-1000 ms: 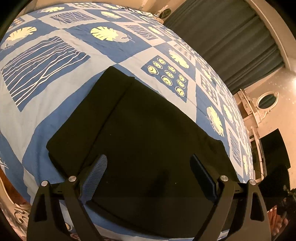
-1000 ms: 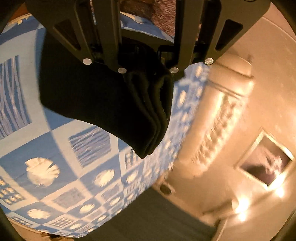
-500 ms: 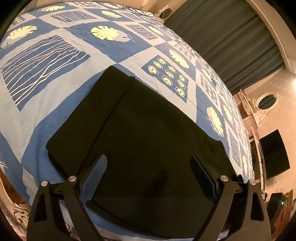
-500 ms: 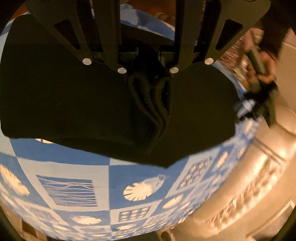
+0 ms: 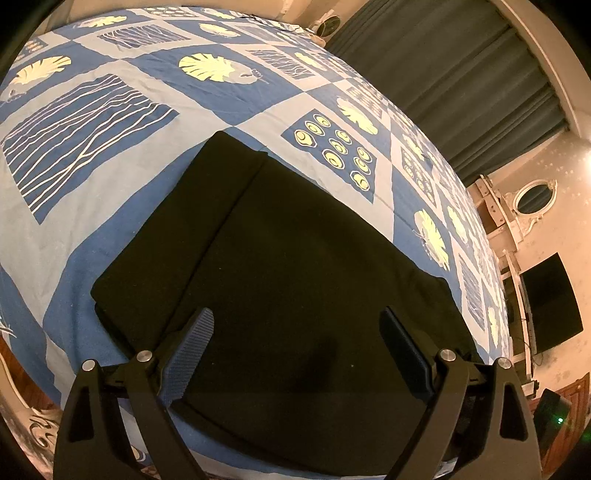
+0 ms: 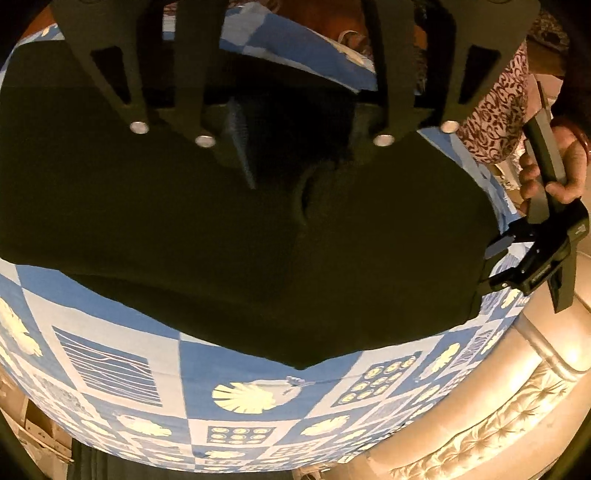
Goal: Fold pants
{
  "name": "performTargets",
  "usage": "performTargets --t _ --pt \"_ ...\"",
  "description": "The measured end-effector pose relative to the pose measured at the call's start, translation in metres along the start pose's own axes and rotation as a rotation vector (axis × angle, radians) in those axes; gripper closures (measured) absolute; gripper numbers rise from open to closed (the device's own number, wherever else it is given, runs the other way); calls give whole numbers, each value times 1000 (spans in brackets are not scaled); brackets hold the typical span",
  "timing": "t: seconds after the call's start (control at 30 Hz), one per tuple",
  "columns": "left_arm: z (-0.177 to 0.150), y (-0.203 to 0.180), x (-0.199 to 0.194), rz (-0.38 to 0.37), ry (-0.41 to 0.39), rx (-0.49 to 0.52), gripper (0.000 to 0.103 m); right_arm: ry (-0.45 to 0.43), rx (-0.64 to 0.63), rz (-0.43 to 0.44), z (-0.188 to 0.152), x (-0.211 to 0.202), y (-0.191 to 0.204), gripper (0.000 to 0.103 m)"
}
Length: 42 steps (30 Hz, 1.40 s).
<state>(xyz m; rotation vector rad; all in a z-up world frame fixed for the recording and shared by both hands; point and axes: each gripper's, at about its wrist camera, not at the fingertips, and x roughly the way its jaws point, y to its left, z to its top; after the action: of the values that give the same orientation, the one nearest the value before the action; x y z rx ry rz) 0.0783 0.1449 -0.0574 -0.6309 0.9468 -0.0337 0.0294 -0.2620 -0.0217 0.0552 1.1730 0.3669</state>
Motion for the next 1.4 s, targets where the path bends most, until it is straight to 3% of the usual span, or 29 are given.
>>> performTargets --t 0.1,0.3,0.77,1.0,1.2,1.3,1.4 --pt "0 0 0 0 0 0 13 3 -9 35 0 2 11 53" --pt "0 0 0 0 -1 0 13 -6 -44 26 0 4 31 37" --pt "-1 -3 2 7 -2 21 13 -43 -81 25 0 -11 42 36" --pt "-1 -3 3 13 -5 41 13 -102 -163 -40 2 -38 44 27" --pt "-2 -6 5 26 -6 67 13 -132 -113 -93 10 -64 -5 24" --pt "-2 -6 5 27 -7 70 13 -162 -1 -100 14 -85 -59 18" --pt "-3 -6 5 27 -7 70 13 -188 165 -32 14 -101 -121 16"
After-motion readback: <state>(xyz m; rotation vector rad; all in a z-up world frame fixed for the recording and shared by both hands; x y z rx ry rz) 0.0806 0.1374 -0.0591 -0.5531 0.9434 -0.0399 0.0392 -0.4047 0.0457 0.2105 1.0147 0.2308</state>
